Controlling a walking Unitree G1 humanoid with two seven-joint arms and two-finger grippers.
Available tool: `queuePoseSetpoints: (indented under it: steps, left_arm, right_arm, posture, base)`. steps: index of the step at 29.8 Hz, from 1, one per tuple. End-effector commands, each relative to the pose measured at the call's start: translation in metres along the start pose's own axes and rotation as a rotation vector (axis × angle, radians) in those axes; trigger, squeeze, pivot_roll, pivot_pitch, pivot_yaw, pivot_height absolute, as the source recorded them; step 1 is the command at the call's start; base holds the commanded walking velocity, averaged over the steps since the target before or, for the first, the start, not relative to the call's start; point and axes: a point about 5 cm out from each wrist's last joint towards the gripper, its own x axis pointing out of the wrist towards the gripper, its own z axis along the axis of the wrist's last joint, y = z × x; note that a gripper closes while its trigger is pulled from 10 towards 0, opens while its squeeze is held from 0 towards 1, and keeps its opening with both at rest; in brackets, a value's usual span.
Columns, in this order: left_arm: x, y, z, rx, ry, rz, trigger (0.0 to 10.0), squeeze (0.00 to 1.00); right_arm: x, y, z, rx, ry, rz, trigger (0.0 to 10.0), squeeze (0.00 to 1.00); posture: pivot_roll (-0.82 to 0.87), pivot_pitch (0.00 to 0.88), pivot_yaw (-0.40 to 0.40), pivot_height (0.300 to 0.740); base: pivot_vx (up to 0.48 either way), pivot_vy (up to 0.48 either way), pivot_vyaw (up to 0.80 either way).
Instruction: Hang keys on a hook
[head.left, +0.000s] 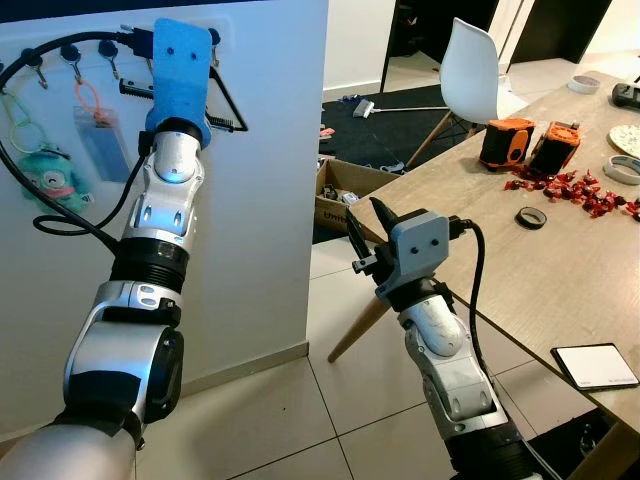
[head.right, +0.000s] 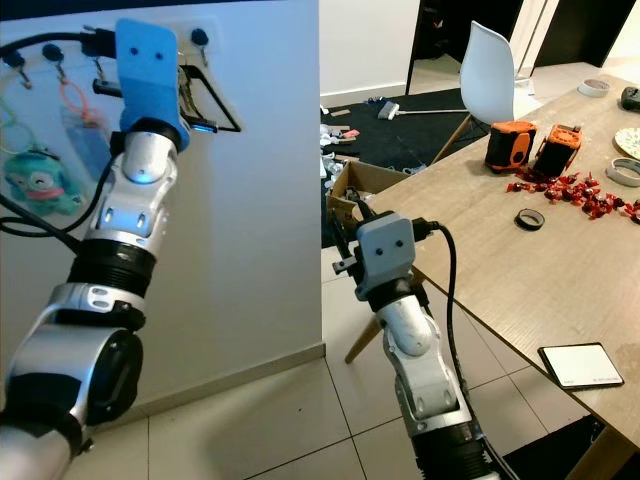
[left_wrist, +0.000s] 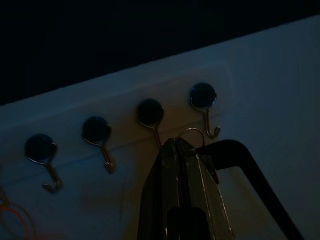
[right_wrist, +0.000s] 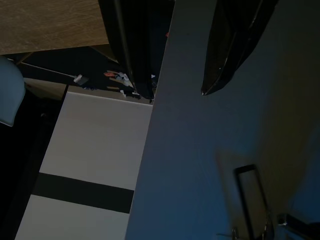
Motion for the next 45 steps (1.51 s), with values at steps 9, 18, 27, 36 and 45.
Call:
queuePoseSetpoints:
  steps: [9,18,27,36,45]
  left_arm:
    - [0.006,0.027,-0.006,0.067,0.001,0.071,10.0,0.0]
    - [0.008,0.035,-0.014,0.065,0.019,0.095,10.0,0.0]
    - [0.012,0.042,-0.01,0.075,0.009,0.129,10.0,0.0]
    - [0.015,0.051,-0.006,0.084,-0.006,0.156,10.0,0.0]
    - [0.015,0.047,-0.008,0.095,0.001,0.137,10.0,0.0]
  right_arm:
    - [0.007,0.003,0.016,-0.007,-0.056,0.081,10.0,0.0]
    - [0.011,0.014,0.021,0.0,-0.068,0.173,10.0,0.0]
    - [0.012,0.016,0.022,0.005,-0.069,0.181,10.0,0.0]
    - [0.01,0.015,0.02,0.01,-0.057,0.171,10.0,0.0]
    - [0.01,0.017,0.02,0.018,-0.055,0.17,10.0,0.0]
  posture:
    - [0.02,0.198,0.033,0.74]
    - [0.02,0.199,0.02,0.74]
    - [0.02,0.201,0.025,0.74]
    - [0.02,0.203,0.029,0.74]
    - [0.02,0.208,0.029,0.74]
  base:
    - [0.0,0.0,0.0]
    - [0.0,0.0,0.0]
    - [0.0,0.0,0.0]
    - [0.0,0.0,0.0]
    - [0.0,0.0,0.0]
